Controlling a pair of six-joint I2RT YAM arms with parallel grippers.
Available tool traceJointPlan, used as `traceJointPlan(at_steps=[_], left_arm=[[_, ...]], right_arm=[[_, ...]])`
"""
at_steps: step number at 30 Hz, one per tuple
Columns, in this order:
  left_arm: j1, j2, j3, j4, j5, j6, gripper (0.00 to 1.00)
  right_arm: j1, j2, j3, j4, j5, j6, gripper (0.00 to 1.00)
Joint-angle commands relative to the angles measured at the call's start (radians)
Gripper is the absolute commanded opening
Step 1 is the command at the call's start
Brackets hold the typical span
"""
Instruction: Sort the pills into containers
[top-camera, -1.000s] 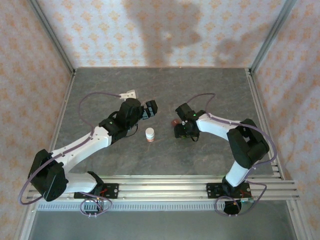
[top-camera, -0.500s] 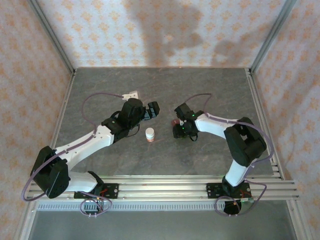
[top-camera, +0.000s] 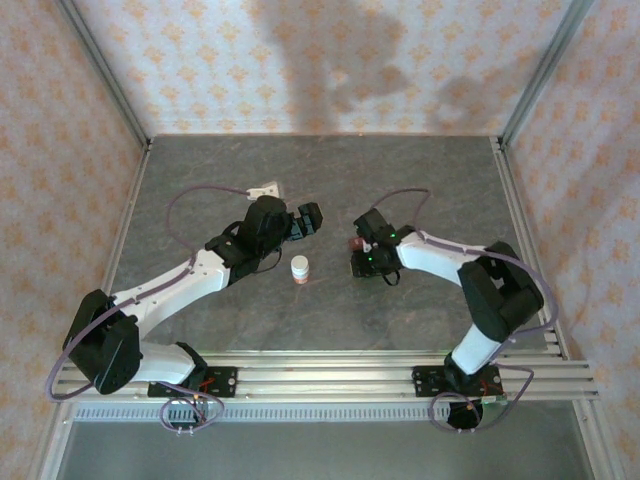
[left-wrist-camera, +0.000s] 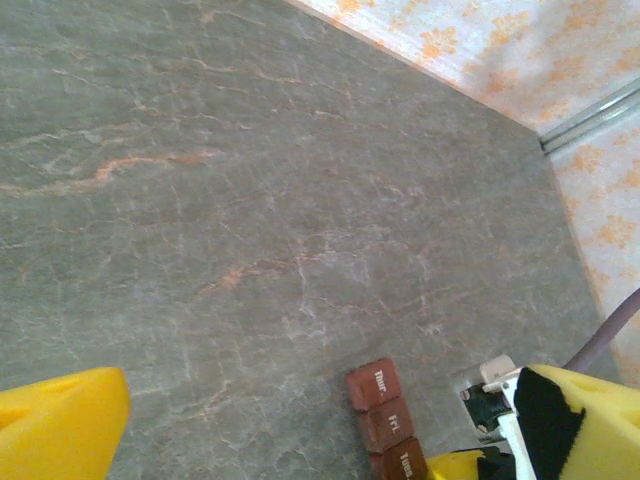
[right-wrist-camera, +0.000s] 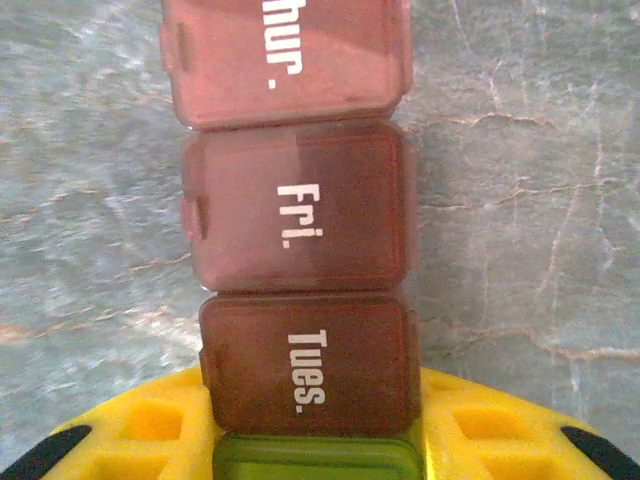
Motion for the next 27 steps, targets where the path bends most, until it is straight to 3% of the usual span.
traceJointPlan(at_steps=[1,12,27], left_arm=[[0.009,0.004,0.033,0.045,0.083,-0.025,1.00],[0.008,0.058,-0.001,0.361,0.361,-0.258,1.00],[-0.042,0.127,0.001,0.474,0.386,-0.339,1.00]], right_arm=[[0.002,-0.121,-0.005,-0.005,-0.034,-0.007,0.32],[0.002,-0.364,-0.015,0.021,-0.193,0.007,0.32],[0.003,-0.334,0.023,0.042,-0.225,0.053,0.32]])
